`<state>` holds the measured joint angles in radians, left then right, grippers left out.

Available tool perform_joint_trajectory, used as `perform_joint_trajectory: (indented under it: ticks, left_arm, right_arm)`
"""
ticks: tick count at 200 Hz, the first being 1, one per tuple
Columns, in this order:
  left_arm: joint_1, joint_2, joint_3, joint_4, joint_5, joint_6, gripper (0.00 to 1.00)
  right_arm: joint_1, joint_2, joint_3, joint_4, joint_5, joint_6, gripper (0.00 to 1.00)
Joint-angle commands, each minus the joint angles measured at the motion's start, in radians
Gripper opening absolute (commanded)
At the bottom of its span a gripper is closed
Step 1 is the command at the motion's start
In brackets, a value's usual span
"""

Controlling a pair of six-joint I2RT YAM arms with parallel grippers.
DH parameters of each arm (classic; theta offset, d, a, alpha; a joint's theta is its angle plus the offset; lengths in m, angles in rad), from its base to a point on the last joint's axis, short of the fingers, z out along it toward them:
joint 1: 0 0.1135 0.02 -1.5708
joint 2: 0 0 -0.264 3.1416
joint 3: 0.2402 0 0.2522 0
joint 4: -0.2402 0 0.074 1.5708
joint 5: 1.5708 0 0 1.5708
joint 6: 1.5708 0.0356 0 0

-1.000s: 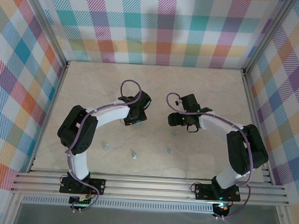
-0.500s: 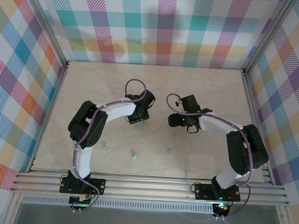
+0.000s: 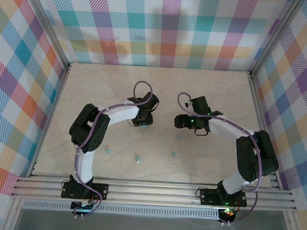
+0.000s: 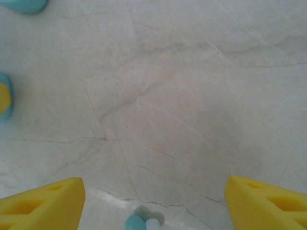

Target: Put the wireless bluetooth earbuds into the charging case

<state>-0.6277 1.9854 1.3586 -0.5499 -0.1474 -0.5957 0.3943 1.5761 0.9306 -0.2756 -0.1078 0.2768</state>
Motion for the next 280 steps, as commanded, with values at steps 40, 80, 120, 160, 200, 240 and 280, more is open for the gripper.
perform_joint_trajectory:
  ticks: [40, 80, 120, 160, 200, 240, 280]
  left_arm:
    - [-0.007, -0.154, -0.125, 0.211, 0.294, 0.403, 0.29]
    - [-0.007, -0.221, -0.116, 0.238, 0.411, 0.501, 0.20]
    - [-0.012, -0.281, -0.149, 0.260, 0.479, 0.605, 0.20]
    - [-0.030, -0.441, -0.293, 0.413, 0.481, 0.768, 0.17]
    - [-0.030, -0.443, -0.260, 0.337, 0.586, 0.856, 0.07]
    - [-0.032, -0.480, -0.315, 0.445, 0.684, 0.889, 0.06]
    - [-0.036, -0.520, -0.355, 0.482, 0.698, 0.947, 0.06]
  right_arm:
    - [-0.145, -0.018, 0.044, -0.010, -0.438, 0.194, 0.79]
    - [-0.155, -0.010, 0.095, -0.058, -0.614, 0.171, 0.78]
    - [-0.155, 0.021, 0.157, -0.142, -0.690, 0.146, 0.78]
    - [-0.151, 0.019, 0.160, -0.179, -0.727, 0.127, 0.72]
    - [-0.110, -0.050, 0.120, -0.188, -0.727, 0.092, 0.72]
    - [-0.084, -0.064, 0.133, -0.151, -0.750, 0.145, 0.72]
    - [-0.025, -0.063, 0.142, -0.154, -0.779, 0.154, 0.72]
